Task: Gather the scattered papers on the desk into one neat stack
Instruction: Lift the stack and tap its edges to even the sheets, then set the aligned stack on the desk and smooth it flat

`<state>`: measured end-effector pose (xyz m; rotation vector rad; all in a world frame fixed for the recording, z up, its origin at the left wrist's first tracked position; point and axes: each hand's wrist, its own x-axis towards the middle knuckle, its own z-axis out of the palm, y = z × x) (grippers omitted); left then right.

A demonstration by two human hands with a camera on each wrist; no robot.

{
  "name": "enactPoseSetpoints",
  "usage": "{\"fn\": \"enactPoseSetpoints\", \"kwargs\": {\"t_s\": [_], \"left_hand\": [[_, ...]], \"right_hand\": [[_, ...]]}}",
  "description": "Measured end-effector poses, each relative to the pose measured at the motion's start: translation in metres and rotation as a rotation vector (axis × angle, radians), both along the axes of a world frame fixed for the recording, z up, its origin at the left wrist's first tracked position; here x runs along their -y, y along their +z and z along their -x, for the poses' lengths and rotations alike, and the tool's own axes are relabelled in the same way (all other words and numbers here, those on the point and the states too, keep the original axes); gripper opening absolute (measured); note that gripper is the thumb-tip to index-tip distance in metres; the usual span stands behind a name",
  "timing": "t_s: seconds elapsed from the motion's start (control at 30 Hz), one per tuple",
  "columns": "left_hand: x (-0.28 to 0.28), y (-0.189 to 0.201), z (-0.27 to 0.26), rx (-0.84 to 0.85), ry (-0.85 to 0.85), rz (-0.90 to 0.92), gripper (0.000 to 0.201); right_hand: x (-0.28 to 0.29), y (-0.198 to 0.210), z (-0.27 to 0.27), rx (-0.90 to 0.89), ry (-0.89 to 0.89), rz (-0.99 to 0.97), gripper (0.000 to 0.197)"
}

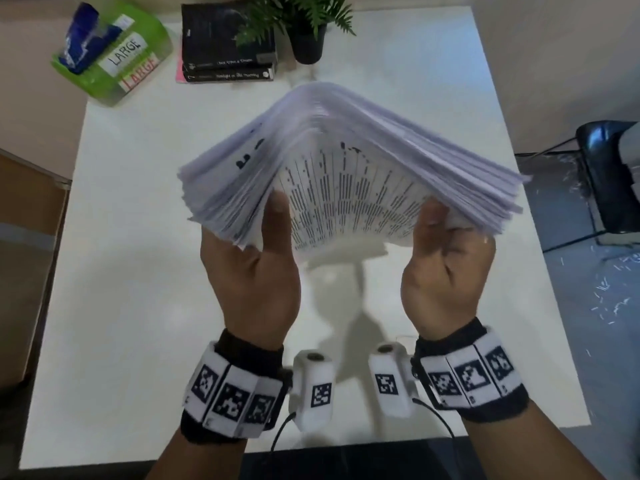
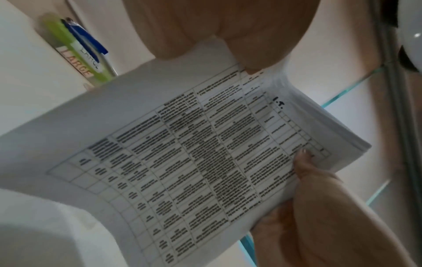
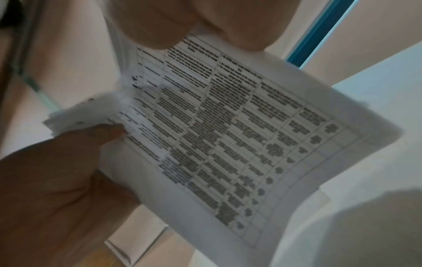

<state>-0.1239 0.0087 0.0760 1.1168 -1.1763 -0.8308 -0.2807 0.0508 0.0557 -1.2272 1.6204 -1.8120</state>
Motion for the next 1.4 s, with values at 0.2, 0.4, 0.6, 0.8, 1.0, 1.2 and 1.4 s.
{"fn": "enactPoseSetpoints", "kwargs": {"t_s": [0.2, 0.4, 0.6, 0.8, 1.0, 1.2, 1.4], "left_hand": [[-0.015, -0.042, -0.004, 0.007, -0.015, -0.239, 0.049], [-0.015, -0.053, 0.003, 0.078, -0.032, -0.32, 0.02], [-0.023, -0.061, 0.0, 0.209, -0.12, -0.544, 0.03], [-0.014, -0.091, -0.01, 0.285, -0.134, -0.588, 0.043], [-0.007, -0.097, -0.013, 0.307, -0.136, -0.573, 0.044], [0.007, -0.067, -0.026, 0.287, -0.167, -0.646, 0.045], [0.07, -0.021, -0.031, 0.644, -0.298, -0.345, 0.108]], "right_hand": [[-0.016, -0.051, 0.005, 0.031, 0.024, -0.148, 0.063], [-0.014, -0.068, 0.008, 0.1, -0.028, -0.194, 0.065], [-0.023, -0.087, 0.007, 0.088, 0.014, -0.314, 0.024], [-0.019, -0.114, 0.011, 0.141, 0.093, -0.393, 0.024], [-0.018, -0.115, 0.013, 0.126, 0.083, -0.519, 0.025], [-0.012, -0.066, 0.049, -0.056, 0.194, -0.551, 0.01], [0.017, -0.033, 0.103, -0.314, 0.525, -0.995, 0.071]]}}
